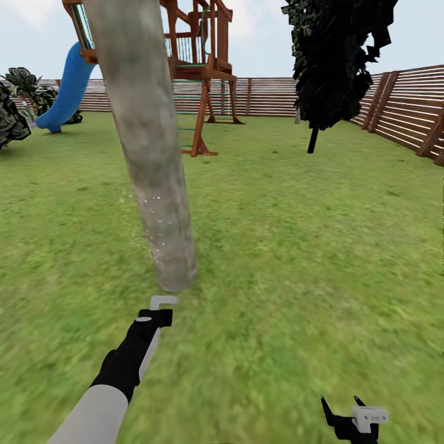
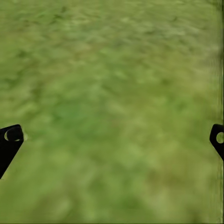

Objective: In the garden, pick up the pesticide atomizer on the floor and spray pesticide onto both trees until each tree trunk is fully covered.

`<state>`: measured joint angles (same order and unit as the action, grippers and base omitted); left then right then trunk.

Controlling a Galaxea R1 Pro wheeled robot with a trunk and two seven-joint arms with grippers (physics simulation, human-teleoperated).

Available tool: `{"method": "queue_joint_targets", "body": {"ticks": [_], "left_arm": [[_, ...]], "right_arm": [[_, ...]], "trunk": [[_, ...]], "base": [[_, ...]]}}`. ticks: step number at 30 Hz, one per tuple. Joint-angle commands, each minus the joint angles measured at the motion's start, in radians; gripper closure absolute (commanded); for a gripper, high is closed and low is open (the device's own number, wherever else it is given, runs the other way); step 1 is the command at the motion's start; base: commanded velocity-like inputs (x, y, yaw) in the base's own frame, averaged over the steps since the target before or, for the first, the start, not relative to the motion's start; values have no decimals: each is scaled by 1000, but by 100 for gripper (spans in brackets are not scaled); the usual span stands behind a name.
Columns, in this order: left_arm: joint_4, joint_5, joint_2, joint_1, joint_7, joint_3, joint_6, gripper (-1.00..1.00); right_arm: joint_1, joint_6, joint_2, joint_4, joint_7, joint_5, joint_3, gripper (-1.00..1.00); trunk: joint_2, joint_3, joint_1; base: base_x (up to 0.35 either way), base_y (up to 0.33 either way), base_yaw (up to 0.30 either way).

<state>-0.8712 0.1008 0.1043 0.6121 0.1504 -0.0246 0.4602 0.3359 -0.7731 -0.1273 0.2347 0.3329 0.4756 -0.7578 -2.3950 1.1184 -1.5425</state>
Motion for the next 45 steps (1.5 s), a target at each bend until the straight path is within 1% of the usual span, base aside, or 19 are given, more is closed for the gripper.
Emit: {"method": "queue_joint_targets", "body": {"ticks": [1, 7, 19, 45], "left_arm": [[0, 0, 0, 0, 0, 0, 0, 100], [0, 2, -1, 0, 0, -1, 1, 100], [0, 2, -2, 0, 0, -7, 2, 100], [0, 2, -2, 0, 0, -6, 2, 100]], "right_arm": [[0, 0, 0, 0, 0, 0, 0, -100], [0, 0, 0, 0, 0, 0, 0, -100], [0, 0, 0, 0, 0, 0, 0, -100], [0, 0, 0, 0, 0, 0, 0, -100]], "trunk": [[0, 0, 0], [0, 0, 0], [0, 0, 0], [0, 0, 0]], "base": [[0, -275, 0], [34, -275, 149], [114, -275, 275], [133, -275, 277]]}}
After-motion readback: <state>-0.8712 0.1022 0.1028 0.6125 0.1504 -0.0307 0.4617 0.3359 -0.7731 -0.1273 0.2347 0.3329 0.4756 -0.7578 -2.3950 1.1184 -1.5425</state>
